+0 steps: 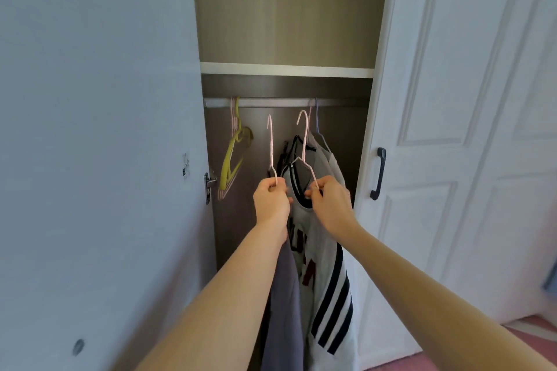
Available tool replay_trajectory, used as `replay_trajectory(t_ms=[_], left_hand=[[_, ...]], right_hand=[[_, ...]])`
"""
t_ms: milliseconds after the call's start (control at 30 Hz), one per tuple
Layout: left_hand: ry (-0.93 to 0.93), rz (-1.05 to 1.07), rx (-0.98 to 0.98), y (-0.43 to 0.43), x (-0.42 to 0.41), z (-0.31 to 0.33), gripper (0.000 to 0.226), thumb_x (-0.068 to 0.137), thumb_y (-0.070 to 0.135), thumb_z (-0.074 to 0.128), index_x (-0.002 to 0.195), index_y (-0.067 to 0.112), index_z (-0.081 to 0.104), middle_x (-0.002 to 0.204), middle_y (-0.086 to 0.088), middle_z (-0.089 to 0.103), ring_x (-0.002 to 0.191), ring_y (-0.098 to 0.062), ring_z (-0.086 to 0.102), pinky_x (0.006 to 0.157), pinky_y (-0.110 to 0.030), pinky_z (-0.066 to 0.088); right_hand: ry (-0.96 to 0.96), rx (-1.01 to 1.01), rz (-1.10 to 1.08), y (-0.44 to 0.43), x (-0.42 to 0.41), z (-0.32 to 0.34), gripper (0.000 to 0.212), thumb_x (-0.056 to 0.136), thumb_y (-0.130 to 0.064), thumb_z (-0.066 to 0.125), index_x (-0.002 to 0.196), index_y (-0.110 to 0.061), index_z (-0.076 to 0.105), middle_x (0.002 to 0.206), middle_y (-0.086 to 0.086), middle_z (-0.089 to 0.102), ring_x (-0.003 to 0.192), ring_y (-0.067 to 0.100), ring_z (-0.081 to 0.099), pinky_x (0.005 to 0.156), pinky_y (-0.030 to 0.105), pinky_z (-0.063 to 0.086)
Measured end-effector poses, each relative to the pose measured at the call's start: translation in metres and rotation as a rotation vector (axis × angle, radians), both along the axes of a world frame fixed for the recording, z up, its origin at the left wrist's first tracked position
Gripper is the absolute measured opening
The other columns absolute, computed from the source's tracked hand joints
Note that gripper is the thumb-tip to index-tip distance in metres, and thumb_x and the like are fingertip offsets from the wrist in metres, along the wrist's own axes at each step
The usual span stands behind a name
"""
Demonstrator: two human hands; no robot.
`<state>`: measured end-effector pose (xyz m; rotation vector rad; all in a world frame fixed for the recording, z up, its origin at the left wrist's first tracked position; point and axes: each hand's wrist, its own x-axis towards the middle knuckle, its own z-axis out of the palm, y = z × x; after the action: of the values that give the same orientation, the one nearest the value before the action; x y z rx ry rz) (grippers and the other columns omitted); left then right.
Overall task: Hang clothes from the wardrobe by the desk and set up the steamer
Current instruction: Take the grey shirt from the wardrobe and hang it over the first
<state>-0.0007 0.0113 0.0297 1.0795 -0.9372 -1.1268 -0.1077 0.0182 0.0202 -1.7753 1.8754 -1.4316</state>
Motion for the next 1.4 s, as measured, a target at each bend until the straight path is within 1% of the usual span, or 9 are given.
replay_trajectory(t_ms=[233, 367, 467, 700, 833, 1000, 1100, 1200, 1400], left_hand=[[0.072, -0.044, 0.043, 0.080, 0.011, -0.009, 0.025, 0.100, 0.019, 0.042, 0.099, 0.009, 0.065, 0.078, -0.001, 0.060, 0.064, -0.010, 0.054, 0.061, -0.021, 0.046], [0.101, -0.104, 0.055, 0.129, 0.021, -0.012, 0.024, 0.099, 0.019, 0.044, 0.098, 0.010, 0.066, 0.081, -0.001, 0.063, 0.065, -0.010, 0.056, 0.066, -0.025, 0.050], [0.087, -0.153, 0.059, 0.162, 0.033, -0.017, 0.024, 0.098, 0.020, 0.046, 0.098, 0.010, 0.068, 0.081, -0.003, 0.066, 0.063, -0.012, 0.058, 0.069, -0.031, 0.051], [0.083, -0.379, 0.034, 0.263, 0.076, -0.025, 0.016, 0.096, 0.013, 0.053, 0.101, 0.012, 0.067, 0.080, -0.006, 0.069, 0.062, -0.013, 0.060, 0.061, -0.025, 0.053], [0.187, -0.545, 0.085, 0.315, 0.101, -0.029, 0.013, 0.097, 0.015, 0.055, 0.103, 0.009, 0.065, 0.073, -0.007, 0.063, 0.058, -0.014, 0.059, 0.058, -0.024, 0.053], [0.358, -0.701, 0.150, 0.368, 0.125, -0.037, 0.025, 0.097, 0.011, 0.052, 0.121, 0.004, 0.057, 0.068, -0.005, 0.058, 0.060, -0.015, 0.058, 0.063, -0.029, 0.056], [0.425, -0.800, 0.192, 0.393, 0.135, -0.042, 0.028, 0.098, 0.011, 0.050, 0.125, 0.004, 0.053, 0.070, -0.004, 0.057, 0.062, -0.015, 0.057, 0.070, -0.034, 0.057], [0.479, -0.895, 0.226, 0.417, 0.144, -0.047, 0.018, 0.096, 0.006, 0.050, 0.115, 0.007, 0.054, 0.072, -0.006, 0.060, 0.062, -0.017, 0.062, 0.070, -0.035, 0.058], [0.345, -1.018, 0.170, 0.465, 0.152, -0.052, 0.008, 0.092, 0.000, 0.054, 0.098, 0.006, 0.051, 0.108, -0.015, 0.071, 0.094, -0.025, 0.070, 0.082, -0.035, 0.058]], right_hand=[[0.018, 0.022, -0.043, 0.083, 0.023, -0.011, 0.019, 0.100, -0.022, 0.043, 0.097, -0.014, 0.060, 0.088, -0.001, 0.065, 0.075, 0.007, 0.059, 0.065, 0.022, 0.049], [0.006, 0.029, -0.065, 0.141, 0.034, -0.014, 0.017, 0.100, -0.023, 0.043, 0.096, -0.016, 0.058, 0.089, -0.003, 0.065, 0.076, 0.010, 0.061, 0.069, 0.031, 0.055], [0.009, 0.036, -0.081, 0.186, 0.042, -0.017, 0.016, 0.100, -0.023, 0.043, 0.098, -0.017, 0.058, 0.091, -0.003, 0.066, 0.080, 0.009, 0.062, 0.068, 0.025, 0.051], [-0.019, 0.036, -0.098, 0.300, 0.074, -0.023, 0.014, 0.099, -0.021, 0.044, 0.099, -0.015, 0.058, 0.093, -0.003, 0.067, 0.085, 0.009, 0.062, 0.067, 0.017, 0.045], [-0.060, 0.054, -0.115, 0.363, 0.091, -0.028, 0.014, 0.098, -0.021, 0.045, 0.097, -0.016, 0.058, 0.092, -0.004, 0.068, 0.083, 0.011, 0.065, 0.071, 0.024, 0.052], [-0.094, 0.075, -0.134, 0.427, 0.104, -0.028, 0.013, 0.097, -0.019, 0.047, 0.095, -0.015, 0.060, 0.090, -0.005, 0.069, 0.085, 0.010, 0.065, 0.079, 0.029, 0.053], [-0.112, 0.094, -0.115, 0.460, 0.107, -0.026, 0.013, 0.097, -0.017, 0.048, 0.097, -0.014, 0.061, 0.090, -0.002, 0.070, 0.088, 0.011, 0.065, 0.082, 0.029, 0.052], [-0.121, 0.104, -0.094, 0.486, 0.109, -0.026, 0.013, 0.097, -0.015, 0.048, 0.092, -0.015, 0.060, 0.090, -0.001, 0.070, 0.088, 0.011, 0.065, 0.079, 0.024, 0.051], [-0.053, 0.155, -0.054, 0.530, 0.109, -0.028, 0.016, 0.098, -0.021, 0.048, 0.099, -0.013, 0.062, 0.089, -0.003, 0.068, 0.084, 0.011, 0.065, 0.074, 0.027, 0.053]])
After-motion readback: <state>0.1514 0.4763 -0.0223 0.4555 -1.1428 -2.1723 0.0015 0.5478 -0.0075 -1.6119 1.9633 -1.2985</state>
